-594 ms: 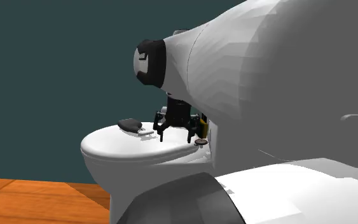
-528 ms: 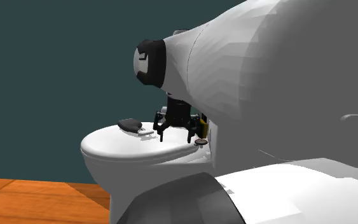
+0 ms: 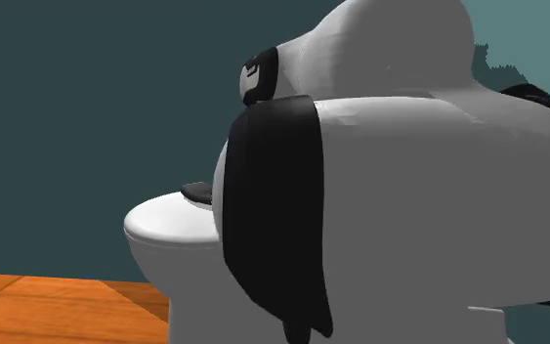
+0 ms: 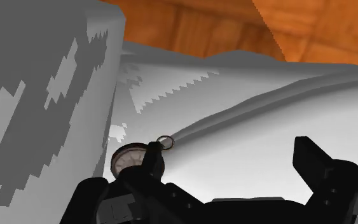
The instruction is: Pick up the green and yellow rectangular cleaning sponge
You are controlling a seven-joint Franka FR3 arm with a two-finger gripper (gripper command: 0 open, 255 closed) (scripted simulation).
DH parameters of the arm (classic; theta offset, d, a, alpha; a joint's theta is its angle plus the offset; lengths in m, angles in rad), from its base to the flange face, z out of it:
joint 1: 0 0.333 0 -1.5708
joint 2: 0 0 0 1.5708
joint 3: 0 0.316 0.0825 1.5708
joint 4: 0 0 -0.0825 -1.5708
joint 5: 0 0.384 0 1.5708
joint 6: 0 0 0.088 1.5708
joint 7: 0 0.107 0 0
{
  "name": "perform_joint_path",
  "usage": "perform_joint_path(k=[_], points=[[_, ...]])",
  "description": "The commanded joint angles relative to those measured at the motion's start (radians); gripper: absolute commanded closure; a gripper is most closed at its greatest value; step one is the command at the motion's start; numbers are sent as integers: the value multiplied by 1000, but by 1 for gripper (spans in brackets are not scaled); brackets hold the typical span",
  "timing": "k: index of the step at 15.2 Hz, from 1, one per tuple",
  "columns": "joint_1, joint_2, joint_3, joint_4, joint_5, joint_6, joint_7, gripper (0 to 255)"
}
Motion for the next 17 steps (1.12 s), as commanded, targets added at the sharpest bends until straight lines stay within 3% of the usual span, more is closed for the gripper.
perform_joint_path(k=[1,8,13,14,17], points=[[6,92,-25,91,-6,-28,-59,0],[-3,452,-93,500,6,-175,-270,0],[-50,774,-112,933,38,-353,-410,0],[-52,788,-113,953,40,-361,-414,0],[-37,759,-121,867,35,-304,-413,0]])
